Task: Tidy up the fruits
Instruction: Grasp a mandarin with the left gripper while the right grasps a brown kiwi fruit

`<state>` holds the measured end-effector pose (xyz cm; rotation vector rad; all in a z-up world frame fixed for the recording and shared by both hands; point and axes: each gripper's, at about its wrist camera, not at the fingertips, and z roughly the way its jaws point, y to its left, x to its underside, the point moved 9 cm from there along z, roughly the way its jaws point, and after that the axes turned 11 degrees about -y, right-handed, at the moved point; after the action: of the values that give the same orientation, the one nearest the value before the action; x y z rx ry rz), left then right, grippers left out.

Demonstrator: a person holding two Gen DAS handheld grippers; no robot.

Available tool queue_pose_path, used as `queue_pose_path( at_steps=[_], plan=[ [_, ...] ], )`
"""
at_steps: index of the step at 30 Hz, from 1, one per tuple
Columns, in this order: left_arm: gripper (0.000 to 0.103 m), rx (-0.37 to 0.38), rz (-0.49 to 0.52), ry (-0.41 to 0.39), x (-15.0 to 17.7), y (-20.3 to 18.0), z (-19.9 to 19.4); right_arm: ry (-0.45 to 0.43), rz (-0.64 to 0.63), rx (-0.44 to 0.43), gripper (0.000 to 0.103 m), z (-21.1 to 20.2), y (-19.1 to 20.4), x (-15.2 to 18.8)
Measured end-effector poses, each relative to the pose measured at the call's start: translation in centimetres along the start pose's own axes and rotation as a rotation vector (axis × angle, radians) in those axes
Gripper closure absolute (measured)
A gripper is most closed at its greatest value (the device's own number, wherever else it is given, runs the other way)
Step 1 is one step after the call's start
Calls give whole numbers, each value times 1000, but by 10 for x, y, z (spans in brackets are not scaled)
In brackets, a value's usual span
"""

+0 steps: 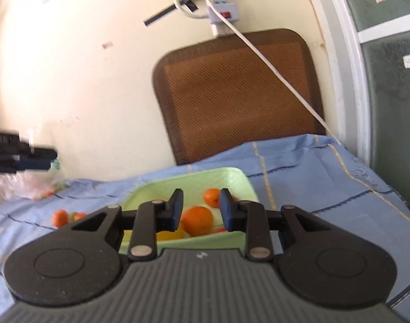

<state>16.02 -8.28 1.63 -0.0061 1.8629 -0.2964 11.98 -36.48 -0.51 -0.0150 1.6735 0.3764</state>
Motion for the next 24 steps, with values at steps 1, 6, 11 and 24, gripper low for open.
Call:
queue_pose_path(
  at_steps=[1, 6, 11, 24],
  plan=[
    [57, -41, 0, 5, 4, 16, -3, -1, -4, -34, 71, 1, 14, -3],
    [57, -99, -27, 82, 38, 48, 11, 82, -142, -169, 71, 23, 95, 12],
    [57, -119, -88, 170, 62, 63, 38, 205, -277, -226, 71, 58, 143, 52],
    [57, -148, -166, 196, 84, 74, 61, 362, -400, -228, 72, 120, 164, 106]
  ],
)
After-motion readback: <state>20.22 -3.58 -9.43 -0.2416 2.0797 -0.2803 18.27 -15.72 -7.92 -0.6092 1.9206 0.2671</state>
